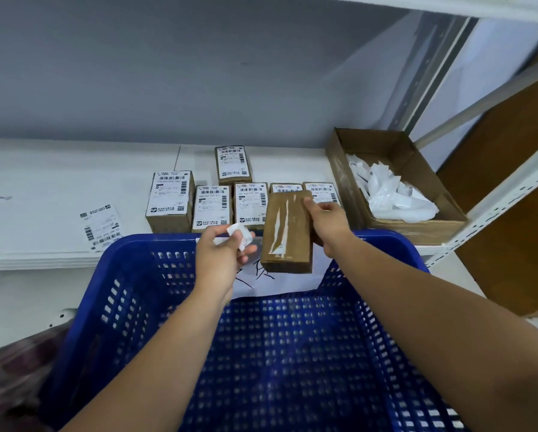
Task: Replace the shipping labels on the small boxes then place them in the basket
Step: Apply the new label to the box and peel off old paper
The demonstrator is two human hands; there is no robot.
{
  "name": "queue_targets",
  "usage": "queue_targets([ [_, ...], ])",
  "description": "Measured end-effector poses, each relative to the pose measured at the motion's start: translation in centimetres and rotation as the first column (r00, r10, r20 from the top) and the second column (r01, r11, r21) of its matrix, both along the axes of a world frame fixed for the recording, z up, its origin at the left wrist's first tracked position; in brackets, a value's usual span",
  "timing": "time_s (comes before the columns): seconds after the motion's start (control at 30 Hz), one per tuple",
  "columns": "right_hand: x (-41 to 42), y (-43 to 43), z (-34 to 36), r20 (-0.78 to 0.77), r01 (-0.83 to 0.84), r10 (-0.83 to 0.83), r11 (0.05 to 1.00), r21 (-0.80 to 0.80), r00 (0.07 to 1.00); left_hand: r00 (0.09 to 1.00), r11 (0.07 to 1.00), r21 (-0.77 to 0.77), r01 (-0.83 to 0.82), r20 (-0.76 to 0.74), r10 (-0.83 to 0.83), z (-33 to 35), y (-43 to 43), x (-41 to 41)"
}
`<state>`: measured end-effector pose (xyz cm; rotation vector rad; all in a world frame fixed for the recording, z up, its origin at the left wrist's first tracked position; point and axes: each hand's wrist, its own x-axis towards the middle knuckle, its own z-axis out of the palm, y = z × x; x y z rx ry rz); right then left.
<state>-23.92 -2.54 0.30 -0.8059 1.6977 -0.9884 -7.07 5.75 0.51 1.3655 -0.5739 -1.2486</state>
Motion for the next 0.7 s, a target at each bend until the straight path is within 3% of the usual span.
queue_targets([
  [0.17, 0.9, -2.7, -0.1, 0.053, 0.003, -0.003, 1.000, 0.014, 0.999, 0.999, 0.998, -0.061, -0.032, -0.014, 0.031, -0.8, -2.4, 0.1],
  [0.3, 1.8, -4.0, -0.6, 0.022, -0.003, 0.002, 0.999, 0.042, 1.000, 0.988, 0.994, -0.086, 0.067, 0.142, -0.055, -1.4, -3.1, -0.2],
  [0.6, 1.6, -5.1, -2.3, -0.170, -0.088, 0.088, 0.996, 0.010, 0.981, 0.939, 0.999, -0.040, 0.026, 0.343, -0.011, -2.4, -2.9, -1.4],
  [0.7, 1.2, -4.4, -1.3, -0.289, -0.080, 0.046, 0.991, -0.104, 0.956, 0.922, 0.996, -0.081, 0.049, 0.386, -0.014, -2.5, -2.3, -1.2],
])
